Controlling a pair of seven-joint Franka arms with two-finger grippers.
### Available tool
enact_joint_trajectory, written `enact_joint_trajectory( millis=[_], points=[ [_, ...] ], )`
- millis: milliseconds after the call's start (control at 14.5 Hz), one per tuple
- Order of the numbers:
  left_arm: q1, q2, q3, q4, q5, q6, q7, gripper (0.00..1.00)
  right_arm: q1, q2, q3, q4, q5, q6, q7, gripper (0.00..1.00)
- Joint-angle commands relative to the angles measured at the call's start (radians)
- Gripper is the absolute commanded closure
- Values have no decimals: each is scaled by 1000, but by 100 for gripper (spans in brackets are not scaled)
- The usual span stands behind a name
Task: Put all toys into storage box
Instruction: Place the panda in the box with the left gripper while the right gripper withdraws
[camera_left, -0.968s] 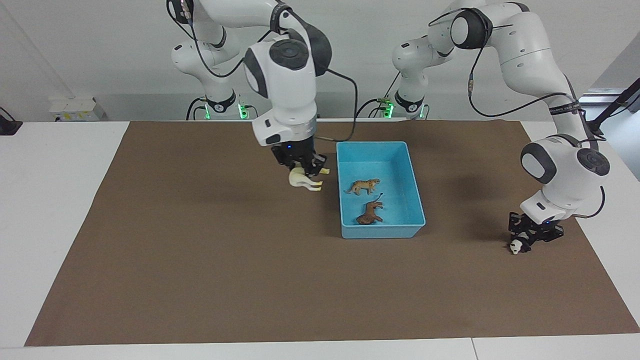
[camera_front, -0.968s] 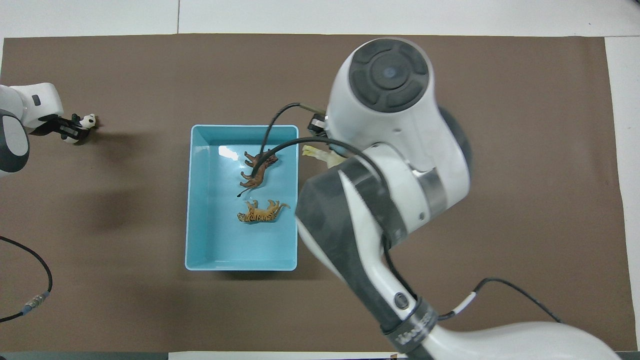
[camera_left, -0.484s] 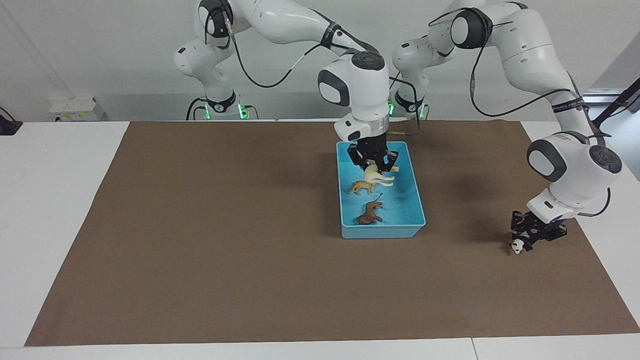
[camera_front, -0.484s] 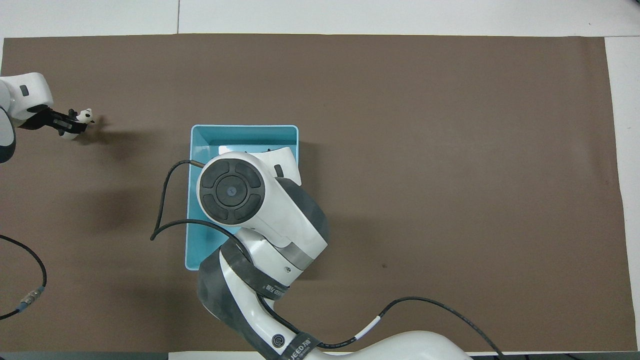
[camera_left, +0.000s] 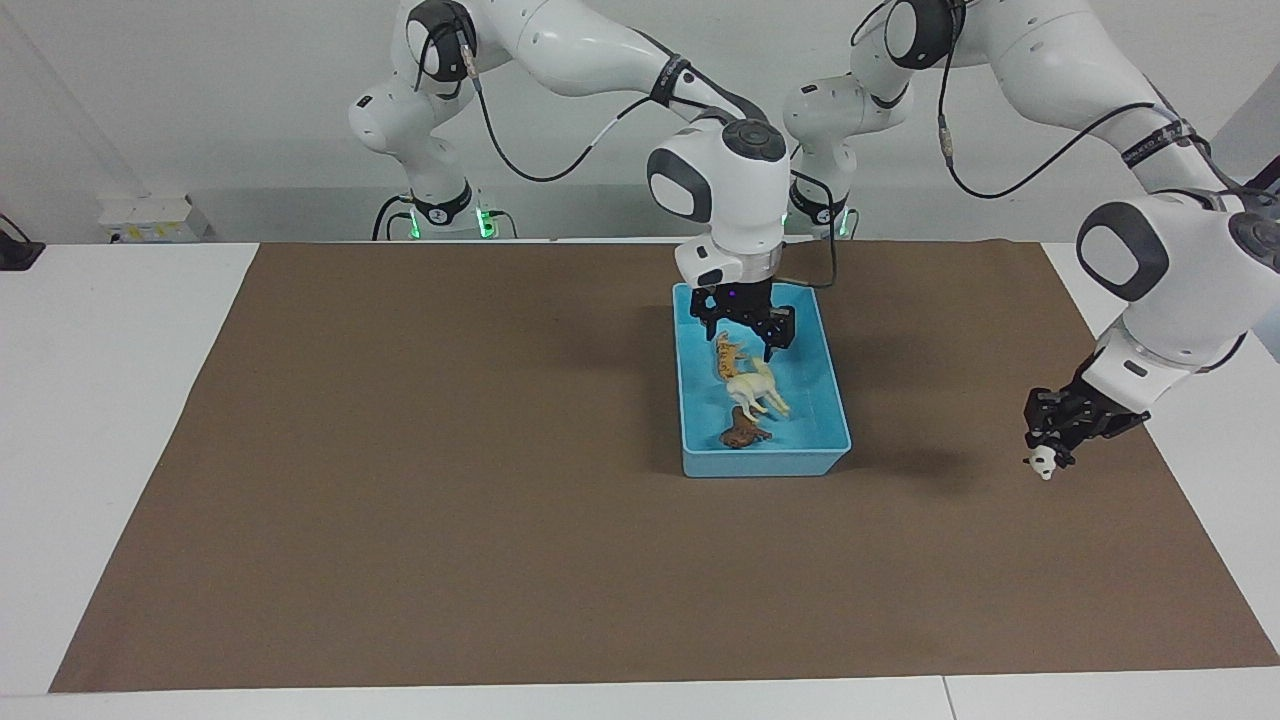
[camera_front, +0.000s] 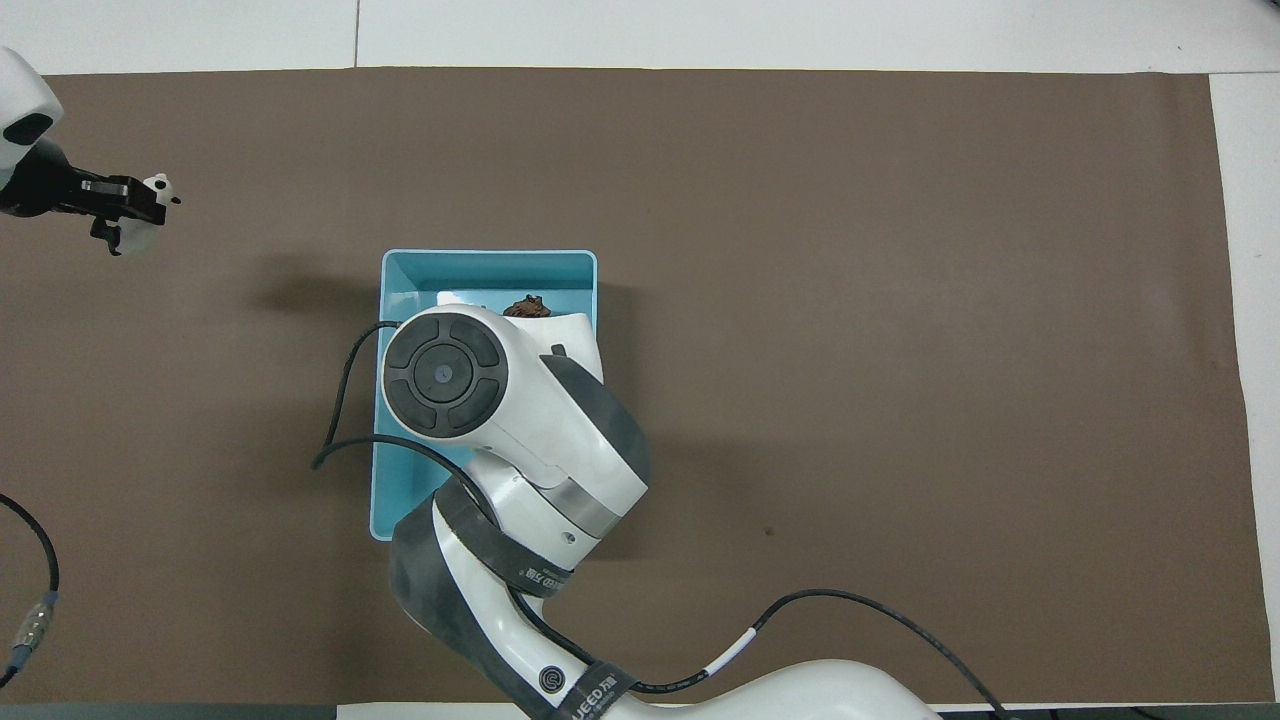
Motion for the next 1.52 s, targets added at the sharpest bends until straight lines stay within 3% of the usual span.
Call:
enact_joint_trajectory(
  millis=[0, 346, 484, 553, 622, 691, 1037, 1244, 1452],
  points=[
    [-123, -76, 16, -19, 26, -80, -241, 100, -111, -124, -9, -24, 3, -104, -61, 0],
    [-427, -130, 13, -91, 48, -117, -819, 100, -395, -233, -6, -32, 47, -238, -484, 0],
    [-505, -177, 15, -189, 48, -102, -886, 100, -490, -256, -6, -34, 47, -279, -656, 0],
    [-510, -195, 13, -229, 48, -84, -882, 66, -532, -263, -6, -34, 47, -299, -763, 0],
    [-518, -215, 12, -276, 48, -68, -877, 13, -569, -266, -9, -35, 47, -322, -875, 0],
    [-530, -223, 12, -292, 48, -65, -874, 0, -616, -267, -10, -35, 46, -343, -975, 0],
    [-510, -219, 25, -254, 66, -55, -785, 0, -808, -295, -11, -107, 30, -371, -1397, 0],
    [-386, -223, 33, -198, 80, -61, -630, 0, -894, -298, -11, -116, 30, -385, -1584, 0],
    [-260, -240, 33, -174, 81, -64, -472, 0, -946, -344, -13, -129, 24, -411, -1629, 0]
  ],
)
